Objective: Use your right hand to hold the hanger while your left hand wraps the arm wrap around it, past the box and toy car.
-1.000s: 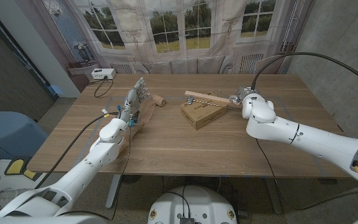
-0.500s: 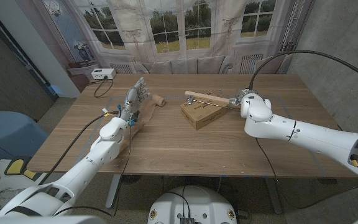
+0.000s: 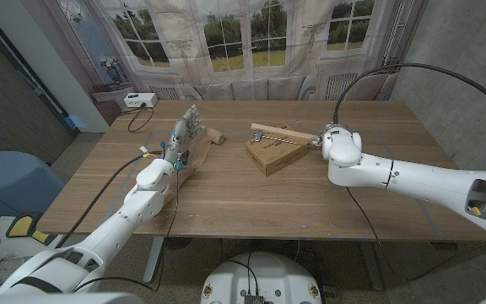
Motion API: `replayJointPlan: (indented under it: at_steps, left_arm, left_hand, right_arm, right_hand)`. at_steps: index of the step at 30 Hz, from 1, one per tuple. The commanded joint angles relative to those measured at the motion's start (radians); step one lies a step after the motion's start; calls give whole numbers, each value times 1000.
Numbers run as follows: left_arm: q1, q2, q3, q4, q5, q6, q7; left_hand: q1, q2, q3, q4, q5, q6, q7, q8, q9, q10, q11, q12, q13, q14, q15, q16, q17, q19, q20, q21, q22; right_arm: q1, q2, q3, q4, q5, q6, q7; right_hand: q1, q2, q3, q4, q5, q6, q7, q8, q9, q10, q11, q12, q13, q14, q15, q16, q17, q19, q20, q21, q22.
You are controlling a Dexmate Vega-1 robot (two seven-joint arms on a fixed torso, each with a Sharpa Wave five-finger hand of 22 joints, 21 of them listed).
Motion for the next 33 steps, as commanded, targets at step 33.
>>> replayJointPlan:
  at_steps: [33]
  left_arm:
    - [-15, -4, -2, 29, -9, 13, -9]
  left_hand:
    - [-15, 1, 4, 10, 3, 5, -1, 2, 4, 3, -1, 6, 1, 27, 0, 3, 3, 18, 7, 4, 5]
  right_arm:
    - [136, 187, -209, 338, -175, 24, 183]
  right_hand:
    - [431, 79, 246, -19, 13, 17, -38, 27, 0, 37, -79, 27, -1, 70, -96, 14, 2, 73, -49, 6, -2]
